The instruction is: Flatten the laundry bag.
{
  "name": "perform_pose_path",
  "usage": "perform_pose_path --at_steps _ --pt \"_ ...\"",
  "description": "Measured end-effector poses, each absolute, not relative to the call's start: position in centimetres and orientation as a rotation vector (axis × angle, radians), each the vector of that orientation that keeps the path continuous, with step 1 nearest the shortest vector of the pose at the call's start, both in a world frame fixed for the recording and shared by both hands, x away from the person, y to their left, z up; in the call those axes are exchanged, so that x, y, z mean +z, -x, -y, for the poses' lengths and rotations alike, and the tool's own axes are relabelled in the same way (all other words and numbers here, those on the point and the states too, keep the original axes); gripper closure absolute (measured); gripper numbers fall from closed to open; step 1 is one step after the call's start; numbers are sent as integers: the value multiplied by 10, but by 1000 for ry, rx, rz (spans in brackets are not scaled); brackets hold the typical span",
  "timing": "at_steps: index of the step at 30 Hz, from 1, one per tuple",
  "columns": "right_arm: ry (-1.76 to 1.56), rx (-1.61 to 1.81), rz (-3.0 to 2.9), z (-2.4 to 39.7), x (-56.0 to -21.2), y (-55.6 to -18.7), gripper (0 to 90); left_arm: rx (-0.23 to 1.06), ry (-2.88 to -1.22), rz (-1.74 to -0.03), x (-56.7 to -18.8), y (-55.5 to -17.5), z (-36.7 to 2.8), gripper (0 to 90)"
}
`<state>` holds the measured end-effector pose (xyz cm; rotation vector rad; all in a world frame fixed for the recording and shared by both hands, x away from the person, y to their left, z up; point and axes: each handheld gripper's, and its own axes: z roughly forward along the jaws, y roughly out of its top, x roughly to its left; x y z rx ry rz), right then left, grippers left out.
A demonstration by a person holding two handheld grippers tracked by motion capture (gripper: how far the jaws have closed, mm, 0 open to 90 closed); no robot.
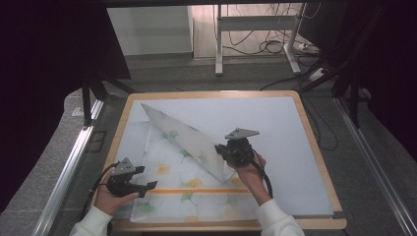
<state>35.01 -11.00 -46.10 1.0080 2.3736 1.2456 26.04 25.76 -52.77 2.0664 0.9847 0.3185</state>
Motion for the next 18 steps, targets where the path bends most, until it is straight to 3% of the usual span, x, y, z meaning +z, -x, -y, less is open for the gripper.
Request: perform_pose_path --at_steps 18 --pt "-1090 1136 -2327 120 -455 -392 866 312 -2063 -983 -528 -261 -258 212"
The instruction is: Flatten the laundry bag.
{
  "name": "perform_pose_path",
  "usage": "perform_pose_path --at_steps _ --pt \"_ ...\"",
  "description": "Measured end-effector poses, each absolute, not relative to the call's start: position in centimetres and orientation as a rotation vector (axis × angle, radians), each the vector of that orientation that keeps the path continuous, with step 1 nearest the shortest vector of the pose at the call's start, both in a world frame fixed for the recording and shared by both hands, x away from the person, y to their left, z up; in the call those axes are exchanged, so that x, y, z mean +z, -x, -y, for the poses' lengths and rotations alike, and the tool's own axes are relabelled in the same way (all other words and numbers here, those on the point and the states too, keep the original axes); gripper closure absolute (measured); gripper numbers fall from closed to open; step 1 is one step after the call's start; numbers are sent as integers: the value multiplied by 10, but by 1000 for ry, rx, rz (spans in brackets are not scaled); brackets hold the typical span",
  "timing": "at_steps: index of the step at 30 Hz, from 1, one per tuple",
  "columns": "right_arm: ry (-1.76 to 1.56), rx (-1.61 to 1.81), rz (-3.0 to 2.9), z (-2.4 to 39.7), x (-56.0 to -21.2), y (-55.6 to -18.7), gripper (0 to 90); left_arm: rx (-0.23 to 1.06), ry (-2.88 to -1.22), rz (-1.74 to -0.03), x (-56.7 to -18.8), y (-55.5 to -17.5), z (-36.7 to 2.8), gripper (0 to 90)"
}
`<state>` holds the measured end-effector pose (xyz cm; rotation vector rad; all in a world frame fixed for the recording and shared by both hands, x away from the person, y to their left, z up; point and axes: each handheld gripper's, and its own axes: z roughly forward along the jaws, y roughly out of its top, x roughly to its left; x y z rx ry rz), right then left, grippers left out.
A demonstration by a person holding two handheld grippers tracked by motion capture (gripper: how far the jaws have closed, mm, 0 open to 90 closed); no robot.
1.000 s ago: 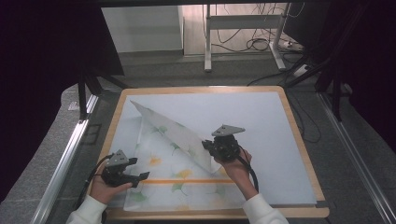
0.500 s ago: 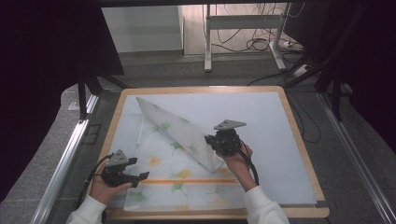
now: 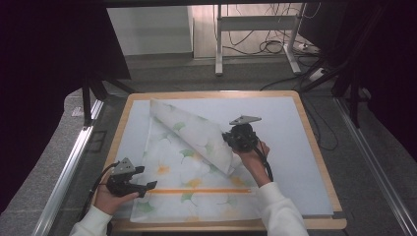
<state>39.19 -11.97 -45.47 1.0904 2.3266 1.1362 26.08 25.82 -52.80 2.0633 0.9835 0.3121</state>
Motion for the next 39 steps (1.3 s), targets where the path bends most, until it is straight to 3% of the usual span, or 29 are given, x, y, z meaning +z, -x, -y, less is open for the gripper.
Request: perform_pose_path --at_steps 24,26,27,28,30,32,36,39 --pt "-1273 1048 -2263 142 -473 -465 856 299 -2066 -968 -529 -262 -260 212" --pt "-1306 1049 -2264 145 -477 -475 818 299 -2067 -972 -529 -262 -260 212" --pt "-1327 1017 -2259 148 -481 -482 662 299 -2070 -973 -529 -263 -260 212" --pt "-1327 1017 -2259 148 -481 -482 662 297 -2070 -975 -529 -263 -261 212" --pt "-1366 980 -2180 152 -481 -484 496 297 -2062 -980 -529 -263 -262 211" --pt "-1390 1009 -2114 160 -475 -481 416 295 -2058 -984 -529 -262 -263 211" --pt "-1365 1079 -2049 171 -452 -463 392 298 -2061 -984 -530 -261 -262 211" --pt "-1292 1136 -2095 171 -439 -445 457 301 -2064 -985 -530 -261 -262 211"
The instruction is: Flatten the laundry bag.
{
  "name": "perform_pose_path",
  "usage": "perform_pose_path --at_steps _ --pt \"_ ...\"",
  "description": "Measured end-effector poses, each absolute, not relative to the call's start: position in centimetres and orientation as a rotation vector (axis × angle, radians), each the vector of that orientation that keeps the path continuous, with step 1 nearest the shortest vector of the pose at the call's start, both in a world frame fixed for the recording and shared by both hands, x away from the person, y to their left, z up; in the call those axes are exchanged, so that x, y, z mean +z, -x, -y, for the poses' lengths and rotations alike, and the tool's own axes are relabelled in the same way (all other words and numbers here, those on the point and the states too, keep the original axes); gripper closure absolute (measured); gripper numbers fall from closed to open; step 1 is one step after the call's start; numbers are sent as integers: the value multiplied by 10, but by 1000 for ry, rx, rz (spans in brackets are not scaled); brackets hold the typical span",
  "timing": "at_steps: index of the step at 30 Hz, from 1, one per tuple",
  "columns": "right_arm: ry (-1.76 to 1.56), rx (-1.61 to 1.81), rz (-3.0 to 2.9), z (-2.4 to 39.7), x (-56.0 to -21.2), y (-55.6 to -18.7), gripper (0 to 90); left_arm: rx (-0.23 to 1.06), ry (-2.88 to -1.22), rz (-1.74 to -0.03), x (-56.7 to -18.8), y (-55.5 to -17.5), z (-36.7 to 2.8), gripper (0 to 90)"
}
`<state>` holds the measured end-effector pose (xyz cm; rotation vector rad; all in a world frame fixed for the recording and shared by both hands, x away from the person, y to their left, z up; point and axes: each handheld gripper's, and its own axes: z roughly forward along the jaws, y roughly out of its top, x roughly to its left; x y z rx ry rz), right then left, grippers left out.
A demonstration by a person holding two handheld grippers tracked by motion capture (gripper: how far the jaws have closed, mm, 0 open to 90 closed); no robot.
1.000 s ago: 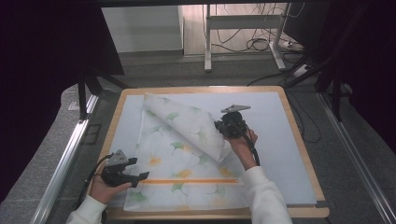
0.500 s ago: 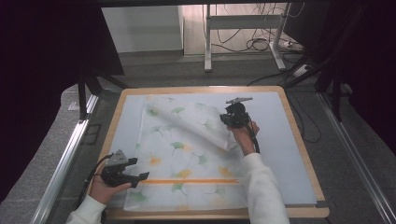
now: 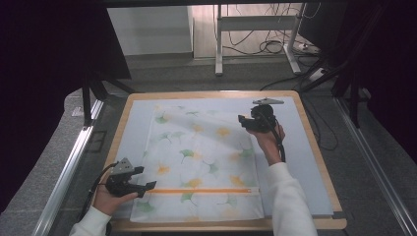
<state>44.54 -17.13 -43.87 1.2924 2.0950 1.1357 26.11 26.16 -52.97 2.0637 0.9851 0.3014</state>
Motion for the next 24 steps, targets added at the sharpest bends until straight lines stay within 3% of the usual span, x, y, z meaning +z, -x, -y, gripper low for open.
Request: perform_pose_path --at_steps 6,12,17,24 --pt "-1115 1134 -2305 152 -442 -414 742 308 -2067 -987 -529 -260 -260 211" --pt "-1106 1064 -2440 135 -471 -415 891 317 -2065 -984 -528 -258 -260 211" --pt "-1114 1045 -2474 133 -484 -410 893 314 -2068 -981 -528 -259 -260 210" --pt "-1087 1050 -2505 151 -489 -373 893 313 -2072 -972 -528 -258 -257 210"
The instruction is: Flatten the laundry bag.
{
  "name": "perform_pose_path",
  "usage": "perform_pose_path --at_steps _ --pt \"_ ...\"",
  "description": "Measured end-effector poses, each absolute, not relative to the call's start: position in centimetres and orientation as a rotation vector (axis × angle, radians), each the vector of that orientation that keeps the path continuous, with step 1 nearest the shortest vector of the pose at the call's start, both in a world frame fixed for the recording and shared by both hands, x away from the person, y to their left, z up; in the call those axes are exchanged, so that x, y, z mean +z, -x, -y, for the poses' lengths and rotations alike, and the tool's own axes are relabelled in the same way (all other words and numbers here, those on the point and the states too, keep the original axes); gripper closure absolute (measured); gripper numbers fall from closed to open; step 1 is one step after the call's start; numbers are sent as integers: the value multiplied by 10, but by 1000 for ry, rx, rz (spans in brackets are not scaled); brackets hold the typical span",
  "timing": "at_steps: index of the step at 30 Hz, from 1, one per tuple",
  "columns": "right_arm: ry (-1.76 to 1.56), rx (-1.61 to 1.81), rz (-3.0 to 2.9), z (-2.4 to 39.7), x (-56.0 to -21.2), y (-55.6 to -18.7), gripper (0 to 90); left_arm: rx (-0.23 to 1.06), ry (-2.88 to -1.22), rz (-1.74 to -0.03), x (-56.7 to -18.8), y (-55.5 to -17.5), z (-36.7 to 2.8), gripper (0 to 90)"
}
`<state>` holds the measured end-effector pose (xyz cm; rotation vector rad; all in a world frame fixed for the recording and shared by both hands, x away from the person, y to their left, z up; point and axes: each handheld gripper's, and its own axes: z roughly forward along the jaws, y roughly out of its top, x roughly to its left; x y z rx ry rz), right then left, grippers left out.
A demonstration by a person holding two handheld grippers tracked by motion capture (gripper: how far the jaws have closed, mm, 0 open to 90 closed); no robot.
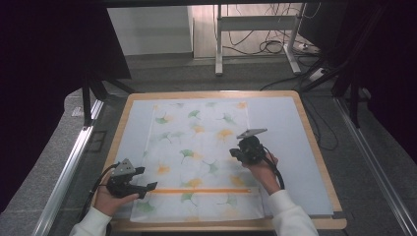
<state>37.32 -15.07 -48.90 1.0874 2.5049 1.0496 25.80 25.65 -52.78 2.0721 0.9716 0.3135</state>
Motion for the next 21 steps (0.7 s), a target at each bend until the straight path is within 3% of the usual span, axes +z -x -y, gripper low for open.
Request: perform_pose_path --at_steps 10,21 --pt "-1059 1137 -2527 180 -493 -306 893 309 -2071 -971 -527 -258 -253 209" --pt "-1087 1141 -2542 194 -504 -258 893 293 -2082 -919 -523 -257 -238 208"
